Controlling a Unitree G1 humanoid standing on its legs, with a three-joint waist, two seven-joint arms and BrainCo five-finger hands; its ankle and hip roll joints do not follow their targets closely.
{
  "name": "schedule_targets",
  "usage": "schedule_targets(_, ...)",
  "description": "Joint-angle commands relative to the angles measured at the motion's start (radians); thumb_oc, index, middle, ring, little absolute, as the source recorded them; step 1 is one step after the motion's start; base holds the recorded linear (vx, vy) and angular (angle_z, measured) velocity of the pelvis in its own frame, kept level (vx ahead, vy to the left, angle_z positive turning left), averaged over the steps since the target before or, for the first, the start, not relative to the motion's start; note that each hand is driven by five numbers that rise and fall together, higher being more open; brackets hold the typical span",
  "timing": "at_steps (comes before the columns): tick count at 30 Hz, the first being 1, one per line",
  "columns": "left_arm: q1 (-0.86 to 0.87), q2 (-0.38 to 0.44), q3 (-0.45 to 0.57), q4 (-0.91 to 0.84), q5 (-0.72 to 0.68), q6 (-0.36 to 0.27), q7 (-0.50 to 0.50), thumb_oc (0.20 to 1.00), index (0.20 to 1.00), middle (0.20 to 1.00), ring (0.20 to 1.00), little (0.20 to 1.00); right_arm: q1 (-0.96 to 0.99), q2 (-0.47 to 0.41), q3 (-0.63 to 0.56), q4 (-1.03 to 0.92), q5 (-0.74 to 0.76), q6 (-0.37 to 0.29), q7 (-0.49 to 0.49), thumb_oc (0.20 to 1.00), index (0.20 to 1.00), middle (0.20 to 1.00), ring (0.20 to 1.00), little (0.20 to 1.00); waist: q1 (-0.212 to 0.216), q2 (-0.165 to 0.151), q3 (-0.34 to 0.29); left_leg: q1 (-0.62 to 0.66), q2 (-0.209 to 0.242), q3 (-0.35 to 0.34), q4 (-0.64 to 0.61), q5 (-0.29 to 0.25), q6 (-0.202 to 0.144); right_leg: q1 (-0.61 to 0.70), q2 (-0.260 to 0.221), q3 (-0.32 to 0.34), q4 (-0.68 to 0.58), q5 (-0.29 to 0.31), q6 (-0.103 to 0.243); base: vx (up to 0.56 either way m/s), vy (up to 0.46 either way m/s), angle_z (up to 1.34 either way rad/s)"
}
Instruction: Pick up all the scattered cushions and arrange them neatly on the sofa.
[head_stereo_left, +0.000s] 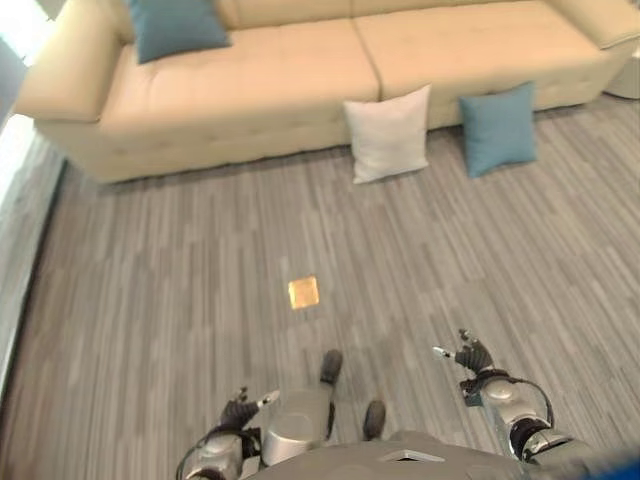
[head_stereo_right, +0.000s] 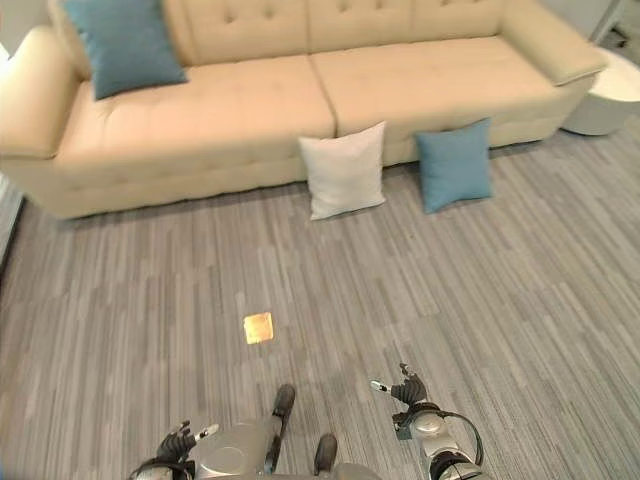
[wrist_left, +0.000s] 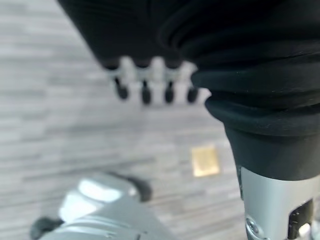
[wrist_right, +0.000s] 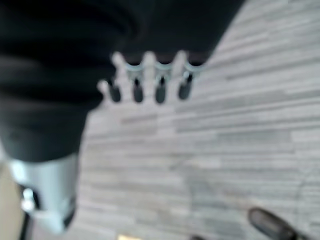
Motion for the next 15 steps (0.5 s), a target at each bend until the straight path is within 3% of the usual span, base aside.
schedule_targets(1,-0.04,-0.001,-0.002,-0.01,-0.011,-0.019,-0.005,1.0,1.0,1.0,1.0,1.0,-0.026,0.012,0.008,-0.073,-0.004,-0.028,0.016,1.0,1.0,1.0,1.0,1.0,0.055,-0.035,0.012,-0.038,-0.02,0.013,0.179,-0.122,-0.019,-0.153,-0.105,-0.071,0.379,0.136,0.203,0.09,0.075,-0.93)
schedule_targets(2,-0.04,-0.001,-0.002,-0.01,-0.011,-0.019,-0.005,1.0,1.0,1.0,1.0,1.0,-0.027,0.013,0.008,-0.073,-0.004,-0.028,0.016,1.0,1.0,1.0,1.0,1.0,0.056,-0.036,0.013,-0.038,-0.021,0.014,0.18,-0.123,-0.018,-0.155,-0.107,-0.07,0.383,0.134,0.203,0.11,0.13,-0.6)
schedule_targets(3,-0.061,0.012,-0.013,-0.018,-0.006,-0.018,0.001,1.0,1.0,1.0,1.0,1.0,-0.045,0.02,0.016,-0.077,-0.006,-0.024,0.015,1.0,1.0,1.0,1.0,1.0,0.045,-0.018,0.033,-0.013,-0.01,0.0,0.182,-0.14,-0.002,-0.226,-0.129,-0.1,0.483,0.147,0.201,0.16,0.137,-0.06)
schedule_targets(4,-0.063,0.016,-0.016,-0.02,-0.002,-0.019,0.004,1.0,1.0,1.0,1.0,1.0,-0.048,0.02,0.017,-0.079,-0.007,-0.023,0.014,1.0,1.0,1.0,1.0,1.0,0.046,-0.014,0.03,0.003,-0.007,0.003,0.173,-0.149,0.0,-0.239,-0.154,-0.135,0.468,0.146,0.193,0.25,0.152,0.26)
schedule_targets(8,-0.071,0.027,-0.018,-0.027,0.015,-0.021,0.001,1.0,1.0,1.0,1.0,1.0,-0.06,0.021,0.021,-0.083,-0.006,-0.024,0.021,1.0,1.0,1.0,1.0,1.0,0.048,-0.022,0.027,0.075,-0.005,-0.003,0.125,-0.187,-0.015,-0.26,-0.216,-0.235,0.236,0.145,0.157,0.26,-0.03,-0.12)
schedule_targets(12,-0.066,0.026,-0.001,-0.021,0.012,-0.024,0.001,1.0,1.0,1.0,1.0,1.0,-0.067,0.029,0.03,-0.087,-0.005,-0.022,0.019,1.0,1.0,1.0,1.0,1.0,0.051,-0.032,0.03,0.113,0.009,-0.01,0.127,-0.218,-0.037,-0.272,-0.224,-0.273,0.099,0.19,0.167,0.27,-0.101,-0.06)
schedule_targets(15,-0.054,0.015,0.007,-0.006,-0.006,-0.027,-0.001,1.0,1.0,1.0,1.0,1.0,-0.048,0.035,0.035,-0.086,0.003,-0.023,0.022,1.0,1.0,1.0,1.0,1.0,0.046,-0.046,0.013,0.124,0.027,-0.024,0.144,-0.217,-0.065,-0.228,-0.189,-0.247,0.052,0.176,0.149,0.32,-0.142,0.04)
